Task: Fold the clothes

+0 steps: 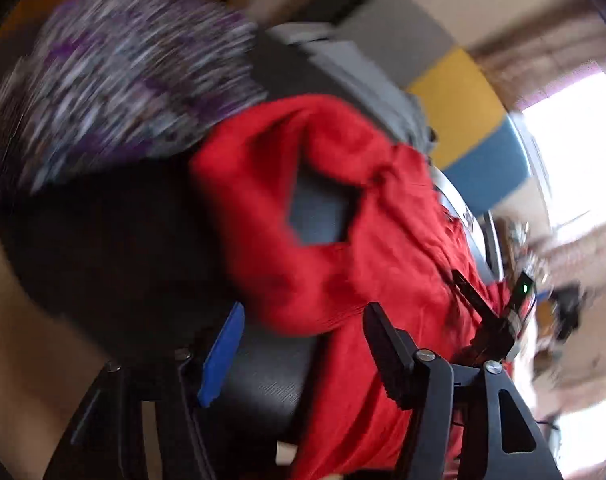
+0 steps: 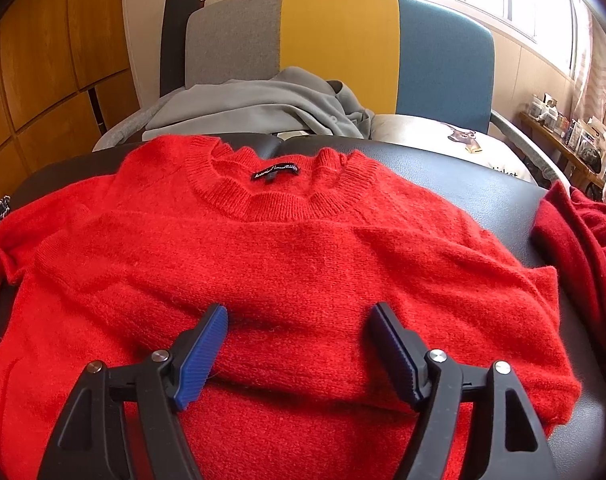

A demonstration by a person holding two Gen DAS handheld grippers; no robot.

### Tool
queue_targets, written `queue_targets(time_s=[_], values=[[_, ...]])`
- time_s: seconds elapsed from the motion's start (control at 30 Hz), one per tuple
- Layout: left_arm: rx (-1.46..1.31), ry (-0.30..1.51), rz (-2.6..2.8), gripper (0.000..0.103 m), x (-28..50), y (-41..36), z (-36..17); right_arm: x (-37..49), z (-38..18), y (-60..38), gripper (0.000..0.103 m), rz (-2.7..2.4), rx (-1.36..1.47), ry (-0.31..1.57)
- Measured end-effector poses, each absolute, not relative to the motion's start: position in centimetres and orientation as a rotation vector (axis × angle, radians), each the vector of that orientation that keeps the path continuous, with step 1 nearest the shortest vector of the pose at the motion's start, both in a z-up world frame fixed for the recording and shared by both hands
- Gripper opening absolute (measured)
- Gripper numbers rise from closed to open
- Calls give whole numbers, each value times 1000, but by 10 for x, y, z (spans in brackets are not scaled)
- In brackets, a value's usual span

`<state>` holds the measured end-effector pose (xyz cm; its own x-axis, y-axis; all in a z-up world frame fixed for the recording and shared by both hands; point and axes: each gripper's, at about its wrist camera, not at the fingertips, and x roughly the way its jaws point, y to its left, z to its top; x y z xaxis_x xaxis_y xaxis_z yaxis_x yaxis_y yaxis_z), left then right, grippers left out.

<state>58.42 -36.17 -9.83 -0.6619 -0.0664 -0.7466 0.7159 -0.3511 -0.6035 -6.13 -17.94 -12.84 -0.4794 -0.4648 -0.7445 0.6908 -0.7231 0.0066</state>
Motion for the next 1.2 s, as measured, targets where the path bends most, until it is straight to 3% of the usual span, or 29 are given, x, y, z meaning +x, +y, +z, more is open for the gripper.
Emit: queue_targets(time_s=[0.13, 0.3, 0.33, 0.37, 0.4, 0.5, 0.7, 0.93, 1.07, 1.2], values=[[807, 1436, -1994, 67, 591, -376, -108, -61, -128, -180, 76, -2203, 989, 386], [909, 1173, -2029, 66, 561, -377, -106, -62, -128, -179, 76, -2201, 990, 382], [938, 1153, -2032, 49, 557, -376, -109, -62, -128, -179, 76, -2200, 990, 379], [966, 1133, -2035, 18, 553, -375, -113, -62, -128, -179, 76, -2199, 990, 377], [994, 1113, -2038, 13, 549, -375, -116, -62, -129, -179, 77, -2199, 990, 377], [924, 1206, -2080, 11, 549, -382, -108, -62, -129, -179, 77, -2199, 990, 376], [740, 1374, -2300, 11, 522, -397, -41, -62, -129, -179, 80, -2190, 990, 375], [666, 1299, -2631, 11, 425, -381, 53, -62, -129, -179, 81, -2183, 991, 363], [819, 1204, -2710, 11, 357, -358, 55, -63, -129, -178, 82, -2176, 992, 352], [1040, 1217, -2675, 11, 299, -340, 14, -64, -129, -178, 84, -2168, 992, 342]])
